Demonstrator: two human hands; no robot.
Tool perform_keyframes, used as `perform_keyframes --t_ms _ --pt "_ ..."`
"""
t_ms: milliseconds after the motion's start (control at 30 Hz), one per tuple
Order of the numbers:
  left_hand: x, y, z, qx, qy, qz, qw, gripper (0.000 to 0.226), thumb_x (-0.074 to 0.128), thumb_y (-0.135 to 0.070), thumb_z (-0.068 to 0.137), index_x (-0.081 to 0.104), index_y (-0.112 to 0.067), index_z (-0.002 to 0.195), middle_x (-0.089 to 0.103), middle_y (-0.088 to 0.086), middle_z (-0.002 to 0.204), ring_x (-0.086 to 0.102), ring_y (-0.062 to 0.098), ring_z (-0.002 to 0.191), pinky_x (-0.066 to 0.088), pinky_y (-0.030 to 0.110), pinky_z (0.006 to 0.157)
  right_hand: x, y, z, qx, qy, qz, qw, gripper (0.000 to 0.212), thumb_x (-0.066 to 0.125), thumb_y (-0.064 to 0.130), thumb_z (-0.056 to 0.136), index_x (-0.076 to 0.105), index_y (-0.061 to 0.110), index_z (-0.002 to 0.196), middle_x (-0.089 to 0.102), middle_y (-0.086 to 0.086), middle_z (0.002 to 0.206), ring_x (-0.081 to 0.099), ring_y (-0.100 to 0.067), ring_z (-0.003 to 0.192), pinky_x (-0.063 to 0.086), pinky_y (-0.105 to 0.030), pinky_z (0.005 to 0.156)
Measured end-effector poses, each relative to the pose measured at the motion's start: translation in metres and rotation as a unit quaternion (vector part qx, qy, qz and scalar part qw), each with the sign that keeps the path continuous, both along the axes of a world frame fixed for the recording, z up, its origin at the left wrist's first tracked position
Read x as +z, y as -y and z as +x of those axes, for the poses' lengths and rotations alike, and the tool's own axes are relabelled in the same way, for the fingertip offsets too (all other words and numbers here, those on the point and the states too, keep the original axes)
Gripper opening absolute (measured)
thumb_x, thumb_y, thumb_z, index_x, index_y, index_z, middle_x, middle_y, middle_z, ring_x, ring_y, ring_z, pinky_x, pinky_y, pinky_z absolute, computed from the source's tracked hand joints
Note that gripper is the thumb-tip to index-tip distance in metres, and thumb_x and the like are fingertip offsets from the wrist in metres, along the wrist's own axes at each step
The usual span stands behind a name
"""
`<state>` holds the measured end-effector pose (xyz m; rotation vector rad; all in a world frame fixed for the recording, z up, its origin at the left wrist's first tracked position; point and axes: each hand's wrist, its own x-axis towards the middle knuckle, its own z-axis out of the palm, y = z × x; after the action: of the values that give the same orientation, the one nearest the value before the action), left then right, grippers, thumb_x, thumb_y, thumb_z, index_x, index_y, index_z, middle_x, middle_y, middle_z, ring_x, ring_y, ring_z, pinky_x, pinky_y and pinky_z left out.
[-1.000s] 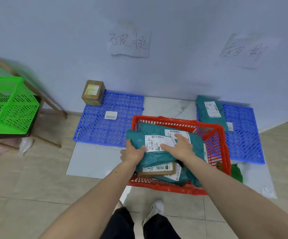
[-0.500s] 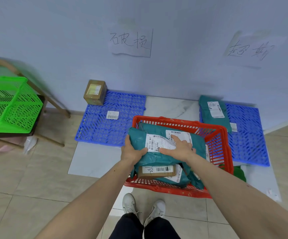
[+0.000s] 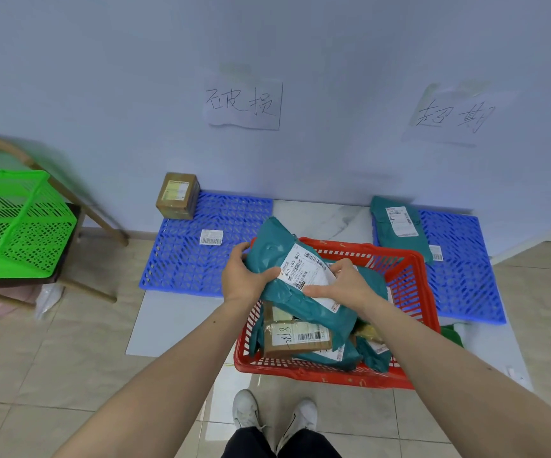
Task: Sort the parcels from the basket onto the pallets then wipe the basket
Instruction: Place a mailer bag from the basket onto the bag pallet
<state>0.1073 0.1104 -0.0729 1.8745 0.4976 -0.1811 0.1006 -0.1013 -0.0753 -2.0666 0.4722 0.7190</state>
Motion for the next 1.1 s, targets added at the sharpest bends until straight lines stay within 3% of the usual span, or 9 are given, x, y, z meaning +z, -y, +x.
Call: perform_keyframes --t_ms 133,267,367,467,567,667,800,967,1100 --pt "0.013 0.003 0.006 -0.008 0.03 -0.002 1.0 0.08 0.09 -0.019 0.066 0.049 -0.021 0.134 0.054 -0.01 0.103 0.056 0.011 0.091 0.055 0.038 0.088 0.01 -0.002 -0.001 -0.036 -0.009 0.085 0.996 0.077 0.092 0.036 0.064 0.043 0.024 0.123 0.059 0.007 0.112 0.067 -0.014 0.093 0.057 -0.03 0.072" --pt "0.013 0.005 0.011 -0.001 0.048 0.023 0.999 0.1 0.092 -0.032 0.061 0.038 -0.023 0.144 0.054 -0.004 0.125 0.054 0.02 0.114 0.048 0.047 0.101 0.012 -0.004 -0.002 -0.074 -0.016 0.155 0.985 0.055 0.09 0.027 0.069 0.062 0.02 0.116 0.074 -0.002 0.107 0.072 -0.02 0.092 0.06 -0.037 0.079" --pt "0.016 0.012 0.01 0.017 0.026 0.065 0.997 0.125 0.09 -0.047 0.059 0.014 -0.02 0.154 0.028 0.007 0.155 0.027 0.027 0.143 0.027 0.051 0.117 0.007 -0.007 -0.001 -0.13 0.003 0.192 0.973 0.061 0.092 0.031 0.065 0.063 0.021 0.118 0.075 -0.002 0.109 0.073 -0.023 0.096 0.059 -0.045 0.088" --pt "0.018 0.023 0.005 0.02 -0.028 -0.019 0.999 0.134 0.089 -0.052 0.056 0.003 -0.022 0.155 0.022 0.013 0.158 0.026 0.03 0.145 0.027 0.053 0.117 0.004 -0.014 0.001 -0.182 0.026 0.228 0.956 0.06 0.091 0.029 0.066 0.065 0.02 0.119 0.076 -0.002 0.107 0.074 -0.023 0.095 0.058 -0.047 0.089" --pt "0.017 0.032 -0.001 0.022 -0.054 -0.192 0.98 0.091 0.083 -0.047 0.068 0.033 -0.02 0.139 0.056 0.009 0.138 0.06 0.024 0.119 0.051 0.048 0.098 0.006 -0.021 -0.001 -0.203 0.047 0.261 0.943 0.053 0.088 0.026 0.072 0.065 0.019 0.12 0.076 -0.002 0.108 0.074 -0.022 0.096 0.058 -0.046 0.09" --pt "0.019 0.041 -0.007 0.0 -0.032 -0.235 0.972 0.031 0.067 -0.022 0.092 0.052 -0.022 0.119 0.066 0.002 0.12 0.066 0.02 0.108 0.055 0.044 0.094 0.006 -0.023 -0.004 -0.196 0.056 0.283 0.937 0.05 0.084 0.027 0.078 0.064 0.02 0.123 0.075 -0.001 0.111 0.074 -0.021 0.097 0.059 -0.043 0.088" --pt "0.016 0.043 -0.007 0.002 -0.002 -0.237 0.971 0.031 0.066 -0.017 0.093 0.051 -0.022 0.119 0.066 -0.002 0.113 0.066 0.013 0.102 0.056 0.035 0.089 0.009 -0.019 -0.009 -0.204 0.048 0.308 0.928 0.041 0.075 0.029 0.086 0.063 0.019 0.124 0.075 -0.001 0.111 0.073 -0.018 0.098 0.058 -0.032 0.078" --pt "0.014 0.042 -0.007 -0.011 0.004 -0.229 0.973 0.034 0.066 -0.017 0.093 0.049 -0.022 0.121 0.064 -0.008 0.108 0.065 0.006 0.097 0.056 0.025 0.079 0.006 -0.016 -0.009 -0.22 0.045 0.29 0.93 0.05 0.072 0.04 0.087 0.06 0.018 0.131 0.074 0.0 0.115 0.072 -0.019 0.103 0.057 -0.036 0.086" --pt "0.017 0.042 -0.007 -0.017 0.004 -0.23 0.973 0.034 0.065 -0.017 0.093 0.049 -0.021 0.123 0.065 -0.005 0.111 0.066 0.011 0.1 0.057 0.031 0.085 0.009 -0.017 -0.011 -0.228 0.054 0.286 0.929 0.045 0.069 0.036 0.09 0.06 0.018 0.13 0.074 0.001 0.114 0.073 -0.016 0.098 0.057 -0.027 0.072"
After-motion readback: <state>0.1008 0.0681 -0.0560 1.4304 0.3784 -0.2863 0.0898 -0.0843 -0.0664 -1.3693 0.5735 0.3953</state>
